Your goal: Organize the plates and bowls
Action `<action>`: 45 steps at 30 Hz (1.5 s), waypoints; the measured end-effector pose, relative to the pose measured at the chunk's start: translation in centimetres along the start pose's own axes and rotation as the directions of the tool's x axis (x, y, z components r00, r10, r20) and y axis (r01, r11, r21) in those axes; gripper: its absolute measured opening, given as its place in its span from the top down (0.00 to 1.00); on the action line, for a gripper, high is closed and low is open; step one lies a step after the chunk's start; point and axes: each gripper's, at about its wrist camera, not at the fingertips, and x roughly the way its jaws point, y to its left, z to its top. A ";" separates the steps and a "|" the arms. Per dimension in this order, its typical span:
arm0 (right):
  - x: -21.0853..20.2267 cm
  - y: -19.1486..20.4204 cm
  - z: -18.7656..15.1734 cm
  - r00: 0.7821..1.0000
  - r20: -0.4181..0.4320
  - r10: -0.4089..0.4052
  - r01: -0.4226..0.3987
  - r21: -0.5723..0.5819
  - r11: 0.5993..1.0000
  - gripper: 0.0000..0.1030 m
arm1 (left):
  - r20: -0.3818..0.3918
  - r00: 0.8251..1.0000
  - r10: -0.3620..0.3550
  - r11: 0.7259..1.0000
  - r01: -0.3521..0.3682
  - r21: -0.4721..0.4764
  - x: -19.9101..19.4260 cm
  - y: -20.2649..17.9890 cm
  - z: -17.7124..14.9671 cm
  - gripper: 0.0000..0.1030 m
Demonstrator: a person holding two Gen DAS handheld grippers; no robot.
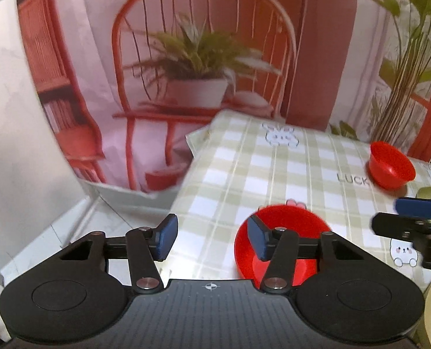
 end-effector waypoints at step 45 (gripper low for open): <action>-4.9 -5.6 -2.4 0.998 0.053 -0.023 0.016 0.135 0.991 0.91 | -0.066 0.985 -0.160 0.987 0.160 -0.010 -1.8 -8.9 -1.4 0.86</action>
